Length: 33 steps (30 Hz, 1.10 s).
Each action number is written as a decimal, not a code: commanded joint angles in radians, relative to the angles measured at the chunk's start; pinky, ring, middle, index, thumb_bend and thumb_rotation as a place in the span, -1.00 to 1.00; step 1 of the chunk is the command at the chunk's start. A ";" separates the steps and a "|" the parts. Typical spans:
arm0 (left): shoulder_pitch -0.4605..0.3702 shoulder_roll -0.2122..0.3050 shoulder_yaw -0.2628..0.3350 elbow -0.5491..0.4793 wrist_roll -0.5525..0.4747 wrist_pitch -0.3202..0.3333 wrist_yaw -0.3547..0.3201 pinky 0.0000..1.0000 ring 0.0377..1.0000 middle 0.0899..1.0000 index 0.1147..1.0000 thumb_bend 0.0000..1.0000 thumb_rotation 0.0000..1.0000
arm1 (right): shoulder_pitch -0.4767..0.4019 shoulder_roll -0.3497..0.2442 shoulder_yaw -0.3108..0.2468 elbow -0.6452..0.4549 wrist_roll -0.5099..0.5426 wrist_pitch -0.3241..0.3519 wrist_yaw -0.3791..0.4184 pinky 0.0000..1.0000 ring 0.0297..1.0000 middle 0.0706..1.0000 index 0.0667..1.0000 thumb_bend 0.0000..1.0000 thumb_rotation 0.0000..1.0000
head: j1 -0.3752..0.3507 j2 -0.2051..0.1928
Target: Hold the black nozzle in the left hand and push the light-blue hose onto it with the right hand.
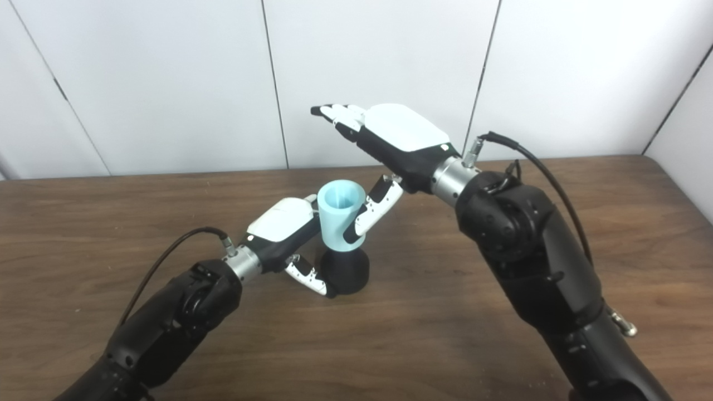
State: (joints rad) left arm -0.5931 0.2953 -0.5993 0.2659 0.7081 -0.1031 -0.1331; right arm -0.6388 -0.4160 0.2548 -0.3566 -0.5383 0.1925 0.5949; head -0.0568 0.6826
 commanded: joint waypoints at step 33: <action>0.031 0.033 -0.030 0.042 0.047 0.010 -0.084 1.00 0.25 -0.12 -0.17 0.05 -1.00 | 0.058 -0.174 0.033 -0.052 0.153 -0.168 0.160 1.00 1.00 1.00 0.90 0.60 0.75 | 0.004 0.007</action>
State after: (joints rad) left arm -0.5969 0.2974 -0.5994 0.2709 0.7080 -0.1098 -0.1345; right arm -0.5695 -0.5699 0.2892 -0.3903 -0.3825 0.0303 0.7493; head -0.0522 0.6888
